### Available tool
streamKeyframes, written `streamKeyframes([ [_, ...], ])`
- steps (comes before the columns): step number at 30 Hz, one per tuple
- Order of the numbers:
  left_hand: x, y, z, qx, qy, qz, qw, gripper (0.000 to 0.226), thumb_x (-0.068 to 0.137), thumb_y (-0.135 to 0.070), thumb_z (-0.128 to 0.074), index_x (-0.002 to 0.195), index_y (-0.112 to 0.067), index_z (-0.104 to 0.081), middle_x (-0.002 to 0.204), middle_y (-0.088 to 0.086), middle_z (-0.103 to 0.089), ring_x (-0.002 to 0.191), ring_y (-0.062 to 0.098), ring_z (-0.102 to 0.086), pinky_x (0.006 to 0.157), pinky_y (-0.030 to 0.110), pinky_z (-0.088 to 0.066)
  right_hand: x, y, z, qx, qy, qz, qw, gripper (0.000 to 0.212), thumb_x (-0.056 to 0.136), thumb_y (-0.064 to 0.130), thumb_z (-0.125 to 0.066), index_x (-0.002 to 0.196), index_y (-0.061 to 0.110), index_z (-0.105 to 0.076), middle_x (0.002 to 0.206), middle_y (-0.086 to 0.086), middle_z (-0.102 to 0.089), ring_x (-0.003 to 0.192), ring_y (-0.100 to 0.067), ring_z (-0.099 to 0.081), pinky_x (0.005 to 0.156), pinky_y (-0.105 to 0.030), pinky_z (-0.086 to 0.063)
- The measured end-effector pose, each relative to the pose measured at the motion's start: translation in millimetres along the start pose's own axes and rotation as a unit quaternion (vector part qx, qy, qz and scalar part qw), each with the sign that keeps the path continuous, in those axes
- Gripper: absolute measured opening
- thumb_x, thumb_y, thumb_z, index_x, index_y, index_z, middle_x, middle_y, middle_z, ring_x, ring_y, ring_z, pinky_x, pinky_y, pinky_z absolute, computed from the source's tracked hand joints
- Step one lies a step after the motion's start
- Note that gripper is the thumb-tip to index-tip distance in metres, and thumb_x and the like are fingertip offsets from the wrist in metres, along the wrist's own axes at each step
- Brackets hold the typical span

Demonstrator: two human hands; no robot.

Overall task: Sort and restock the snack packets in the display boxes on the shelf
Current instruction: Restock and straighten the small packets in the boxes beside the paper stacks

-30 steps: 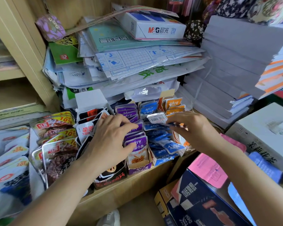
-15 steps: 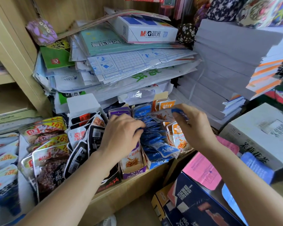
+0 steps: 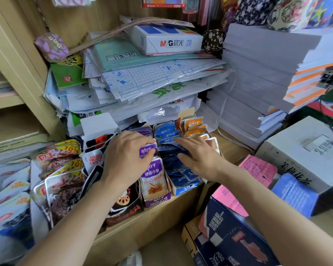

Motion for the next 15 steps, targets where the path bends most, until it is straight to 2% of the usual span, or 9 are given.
streamKeyframes([
  [2,-6.9,0.7,3.1,0.016,0.031,0.009,0.999,0.022,0.086,-0.032,-0.076,0.107,-0.026,-0.078,0.105,-0.007,-0.075,0.103,0.02,-0.061,0.093,0.038,-0.043,-3.8,7.0,-1.6,0.01,0.02,-0.014,1.0,0.069,0.102,0.046,-0.048,0.159,0.023,-0.018,0.162,0.003,-0.033,0.145,-0.018,-0.028,0.118,-0.051,-0.016],
  [4,-15.8,-0.5,0.7,0.03,0.111,0.031,0.993,0.032,0.088,-0.039,-0.072,0.119,-0.031,-0.073,0.119,-0.011,-0.07,0.119,0.015,-0.051,0.102,0.036,-0.037,-8.7,12.4,-1.1,0.047,0.005,-0.011,0.999,0.08,0.098,0.045,-0.057,0.16,0.023,-0.011,0.164,0.005,-0.028,0.146,-0.015,-0.03,0.118,-0.046,-0.009],
  [7,-26.6,-5.3,-1.7,0.053,0.194,0.038,0.979,0.047,0.089,-0.046,-0.068,0.135,-0.035,-0.061,0.136,-0.016,-0.059,0.14,0.013,-0.03,0.111,0.038,-0.034,-15.4,14.1,8.4,0.095,-0.065,0.005,0.993,0.074,0.092,0.039,-0.066,0.153,0.023,-0.027,0.158,0.006,-0.038,0.142,-0.014,-0.038,0.119,-0.049,-0.021],
  [9,-29.5,-8.2,0.3,0.057,0.196,0.036,0.978,0.049,0.09,-0.048,-0.066,0.137,-0.035,-0.059,0.139,-0.016,-0.057,0.143,0.013,-0.029,0.114,0.039,-0.032,-21.5,9.4,19.5,0.087,-0.122,0.006,0.989,0.06,0.088,0.041,-0.063,0.143,0.026,-0.043,0.148,0.009,-0.048,0.135,-0.014,-0.044,0.11,-0.05,-0.033],
  [11,-28.8,-9.4,3.0,0.052,0.171,0.035,0.983,0.045,0.09,-0.047,-0.066,0.133,-0.035,-0.063,0.136,-0.014,-0.061,0.139,0.013,-0.038,0.115,0.035,-0.03,-28.5,-1.4,31.5,0.102,-0.183,-0.001,0.978,0.046,0.088,0.036,-0.063,0.133,0.028,-0.055,0.134,0.012,-0.057,0.123,-0.013,-0.054,0.099,-0.044,-0.044],
  [13,-24.9,-10.6,4.7,0.024,0.123,0.042,0.991,0.039,0.089,-0.043,-0.069,0.127,-0.032,-0.068,0.13,-0.012,-0.066,0.128,0.012,-0.05,0.112,0.032,-0.032,-35.7,-20.3,41.7,0.115,-0.228,-0.039,0.966,0.036,0.089,0.021,-0.07,0.124,0.025,-0.064,0.121,0.013,-0.06,0.109,-0.011,-0.059,0.087,-0.026,-0.045],
  [15,-18.8,-17.0,4.8,-0.021,0.081,0.045,0.996,0.036,0.089,-0.04,-0.071,0.123,-0.031,-0.07,0.125,-0.012,-0.067,0.12,0.012,-0.054,0.108,0.031,-0.035,-40.9,-44.6,48.1,0.12,-0.245,-0.109,0.956,0.032,0.089,0.014,-0.072,0.12,0.021,-0.068,0.115,0.006,-0.063,0.101,-0.013,-0.061,0.078,-0.022,-0.042],
])
Point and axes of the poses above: each hand's wrist, its own x-axis towards the middle knuckle, its own z-axis out of the back of the hand, y = z × x, the point moved 4 cm from there along x, towards the middle knuckle
